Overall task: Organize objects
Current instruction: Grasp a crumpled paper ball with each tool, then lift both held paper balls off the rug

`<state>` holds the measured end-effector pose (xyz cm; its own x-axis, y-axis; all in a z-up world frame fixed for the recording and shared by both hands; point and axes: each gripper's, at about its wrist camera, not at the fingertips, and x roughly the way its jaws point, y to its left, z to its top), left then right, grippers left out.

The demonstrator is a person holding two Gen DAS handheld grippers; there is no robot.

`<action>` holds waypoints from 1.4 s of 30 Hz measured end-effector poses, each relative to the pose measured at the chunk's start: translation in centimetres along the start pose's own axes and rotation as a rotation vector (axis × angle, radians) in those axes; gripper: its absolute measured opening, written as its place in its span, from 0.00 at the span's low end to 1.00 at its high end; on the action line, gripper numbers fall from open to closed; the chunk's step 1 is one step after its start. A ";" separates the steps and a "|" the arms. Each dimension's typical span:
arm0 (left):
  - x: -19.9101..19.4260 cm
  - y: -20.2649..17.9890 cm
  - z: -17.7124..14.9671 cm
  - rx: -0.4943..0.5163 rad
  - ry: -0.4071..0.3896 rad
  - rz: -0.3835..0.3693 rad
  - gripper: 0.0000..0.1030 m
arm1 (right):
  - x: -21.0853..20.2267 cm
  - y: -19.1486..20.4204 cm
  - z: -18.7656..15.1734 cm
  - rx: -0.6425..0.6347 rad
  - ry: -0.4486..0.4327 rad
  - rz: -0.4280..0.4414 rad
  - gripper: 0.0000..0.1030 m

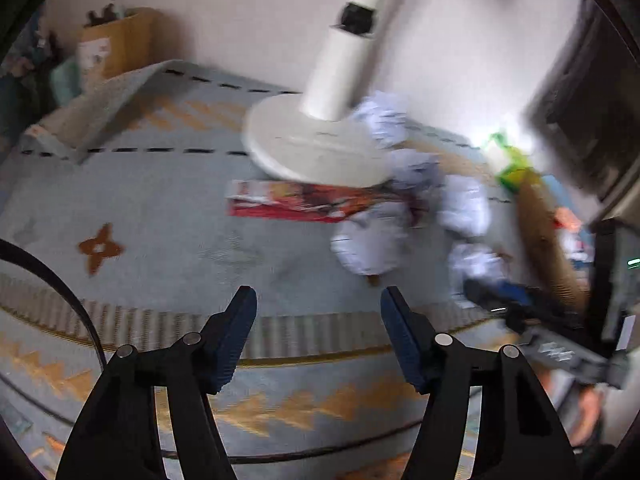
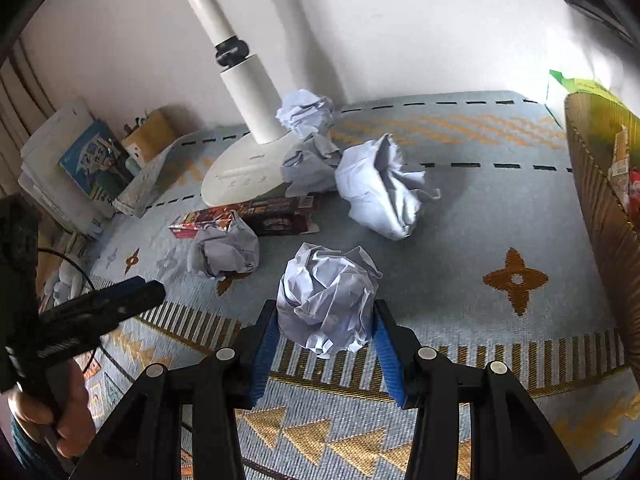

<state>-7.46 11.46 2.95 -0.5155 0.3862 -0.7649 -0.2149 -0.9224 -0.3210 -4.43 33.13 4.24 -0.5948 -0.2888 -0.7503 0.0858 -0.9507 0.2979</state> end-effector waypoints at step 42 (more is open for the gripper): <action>-7.0 -5.3 -15.4 0.097 -0.067 0.080 0.49 | -14.0 3.5 -16.1 -0.053 -0.097 -0.116 0.44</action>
<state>10.05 13.66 1.45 -0.5875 0.3137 -0.7460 -0.2487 -0.9472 -0.2024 17.05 32.06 6.29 -0.6773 -0.1673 -0.7164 0.0531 -0.9824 0.1792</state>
